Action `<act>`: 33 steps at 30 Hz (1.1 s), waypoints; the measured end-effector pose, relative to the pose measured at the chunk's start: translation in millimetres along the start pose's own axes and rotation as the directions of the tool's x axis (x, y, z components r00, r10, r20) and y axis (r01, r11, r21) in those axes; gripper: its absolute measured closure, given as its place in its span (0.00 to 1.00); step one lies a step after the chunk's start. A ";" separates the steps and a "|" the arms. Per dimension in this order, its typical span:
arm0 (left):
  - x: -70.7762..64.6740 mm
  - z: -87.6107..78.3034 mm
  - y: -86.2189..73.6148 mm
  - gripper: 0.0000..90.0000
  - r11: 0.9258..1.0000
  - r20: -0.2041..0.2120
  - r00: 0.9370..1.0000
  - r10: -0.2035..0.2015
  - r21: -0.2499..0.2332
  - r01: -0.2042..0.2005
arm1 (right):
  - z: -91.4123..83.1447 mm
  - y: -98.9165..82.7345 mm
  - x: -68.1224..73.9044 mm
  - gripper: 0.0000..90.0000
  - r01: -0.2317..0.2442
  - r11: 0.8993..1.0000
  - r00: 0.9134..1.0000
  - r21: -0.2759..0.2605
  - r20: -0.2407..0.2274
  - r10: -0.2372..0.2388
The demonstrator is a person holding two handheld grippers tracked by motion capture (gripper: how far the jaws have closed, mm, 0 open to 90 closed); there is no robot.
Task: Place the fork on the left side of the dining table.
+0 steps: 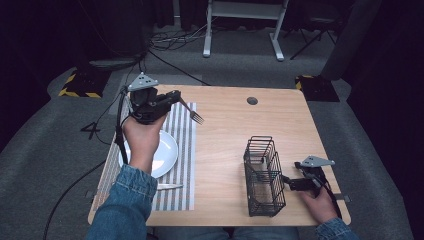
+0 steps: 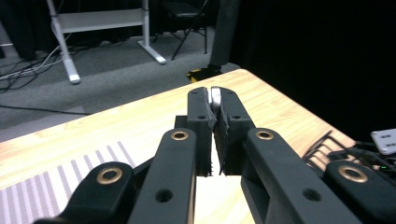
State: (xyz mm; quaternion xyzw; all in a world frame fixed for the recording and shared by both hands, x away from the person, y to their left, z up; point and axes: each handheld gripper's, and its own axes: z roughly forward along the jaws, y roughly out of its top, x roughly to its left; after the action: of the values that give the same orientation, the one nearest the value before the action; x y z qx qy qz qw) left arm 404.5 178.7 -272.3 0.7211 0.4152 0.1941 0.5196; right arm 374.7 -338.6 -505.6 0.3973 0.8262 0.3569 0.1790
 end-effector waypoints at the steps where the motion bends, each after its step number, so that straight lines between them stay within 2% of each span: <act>1: 0.0 0.0 0.0 0.95 1.000 0.000 1.000 0.000 0.000 0.000 | 0.0 0.0 0.0 0.16 0.000 1.000 1.000 0.000 0.000 0.000; 4: 14.9 0.4 -3.9 0.95 1.000 -0.013 1.000 -0.026 -0.004 0.026 | 0.2 0.2 0.3 0.16 -0.005 1.000 1.000 0.000 0.004 0.005; 7: 22.3 1.0 -4.8 0.95 1.000 -0.025 0.999 -0.031 0.000 0.031 | 0.4 0.3 0.5 0.16 -0.008 1.000 1.000 0.000 0.007 0.008; 8: 30.1 2.1 -5.7 0.95 0.999 -0.031 0.999 -0.042 0.002 0.043 | 0.4 0.3 0.6 0.16 -0.008 1.000 1.000 0.000 0.007 0.008; 13: 42.8 4.2 -7.9 0.95 0.998 -0.046 0.997 -0.057 0.007 0.057 | 0.5 0.4 0.8 0.16 -0.011 1.000 1.000 -0.001 0.009 0.011; 14: 49.5 5.6 -9.6 0.95 0.997 -0.049 0.996 -0.072 0.010 0.073 | 0.5 0.4 0.8 0.16 -0.011 1.000 1.000 -0.001 0.010 0.011; 24: 86.6 21.2 -21.2 0.95 0.991 -0.095 0.989 -0.117 0.049 0.122 | 0.6 0.5 1.1 0.16 -0.015 1.000 1.000 -0.001 0.013 0.015; 25: 86.6 21.2 -21.2 0.95 0.991 -0.095 0.989 -0.117 0.049 0.122 | 0.6 0.5 1.1 0.16 -0.015 1.000 1.000 -0.001 0.013 0.015; 26: 94.6 25.0 -23.4 0.95 0.988 -0.104 0.985 -0.137 0.055 0.144 | 0.7 0.5 1.1 0.16 -0.015 1.000 1.000 -0.001 0.014 0.015; 27: 94.6 25.0 -23.4 0.95 0.988 -0.104 0.985 -0.137 0.055 0.144 | 0.7 0.5 1.2 0.16 -0.016 1.000 1.000 -0.001 0.014 0.016; 29: 101.9 28.7 -25.3 0.95 0.984 -0.107 0.981 -0.162 0.056 0.168 | 0.7 0.5 1.2 0.16 -0.016 1.000 1.000 -0.001 0.015 0.016; 30: 108.0 32.1 -27.1 0.95 0.981 -0.113 0.977 -0.181 0.057 0.188 | 0.6 0.6 1.2 0.16 -0.016 1.000 1.000 -0.001 0.014 0.016; 33: 112.3 35.3 -28.5 0.95 0.978 -0.122 0.974 -0.193 0.058 0.201 | 0.7 0.6 1.2 0.16 -0.016 1.000 1.000 -0.001 0.015 0.016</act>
State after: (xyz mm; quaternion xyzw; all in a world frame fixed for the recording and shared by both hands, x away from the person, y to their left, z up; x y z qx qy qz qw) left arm 483.4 251.1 -328.8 0.6816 0.5205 0.1683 0.4860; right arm 374.7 -337.1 -505.7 0.4064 0.8216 0.3557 0.1824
